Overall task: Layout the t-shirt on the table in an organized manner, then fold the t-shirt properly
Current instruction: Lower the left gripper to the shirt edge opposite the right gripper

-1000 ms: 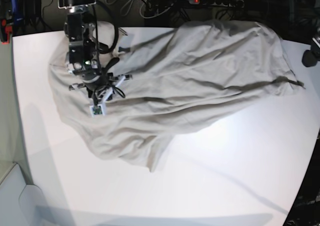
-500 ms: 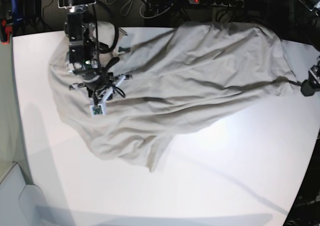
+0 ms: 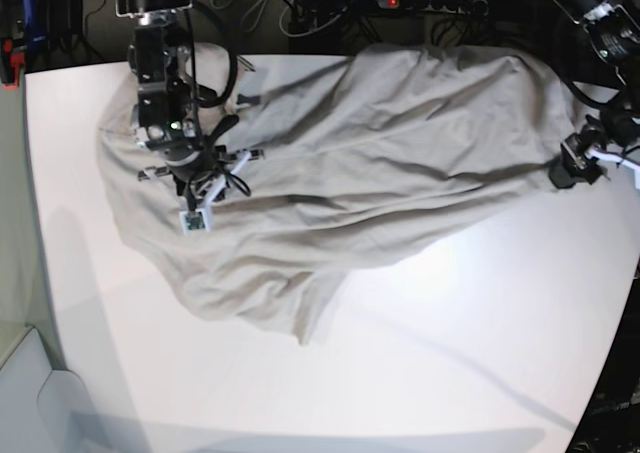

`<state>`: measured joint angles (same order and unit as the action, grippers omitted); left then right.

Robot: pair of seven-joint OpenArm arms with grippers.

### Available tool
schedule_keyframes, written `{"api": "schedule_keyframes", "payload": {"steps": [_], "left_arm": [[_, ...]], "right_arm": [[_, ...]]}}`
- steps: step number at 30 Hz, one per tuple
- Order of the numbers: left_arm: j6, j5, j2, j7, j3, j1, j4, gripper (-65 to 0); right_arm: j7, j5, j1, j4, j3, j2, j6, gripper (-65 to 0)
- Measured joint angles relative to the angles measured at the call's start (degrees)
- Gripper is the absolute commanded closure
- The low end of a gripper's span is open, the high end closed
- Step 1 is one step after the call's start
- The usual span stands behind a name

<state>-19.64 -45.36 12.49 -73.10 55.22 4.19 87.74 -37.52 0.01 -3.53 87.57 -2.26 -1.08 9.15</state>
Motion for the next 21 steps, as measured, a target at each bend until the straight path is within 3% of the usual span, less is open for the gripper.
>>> {"api": "schedule_keyframes", "payload": {"steps": [8,12,21], "left_arm": [[-0.2,-0.87,-1.99,6.47,0.57,-1.36,-6.23,-44.2],[-0.31,-1.18,-4.46,6.84,4.35,-2.49,-13.33,-43.8],[-0.11,-1.53,-4.42,7.17,5.57,-4.17,-15.5,-43.8]], "right_arm": [[-0.02,-0.02,0.02,0.0,-0.02,0.13,0.02,0.0],[0.02,-0.02,-0.09,0.0,-0.04,0.13,0.0,0.0],[0.02,0.0,-0.13,0.0,-0.04,0.11,0.0,0.0]]}}
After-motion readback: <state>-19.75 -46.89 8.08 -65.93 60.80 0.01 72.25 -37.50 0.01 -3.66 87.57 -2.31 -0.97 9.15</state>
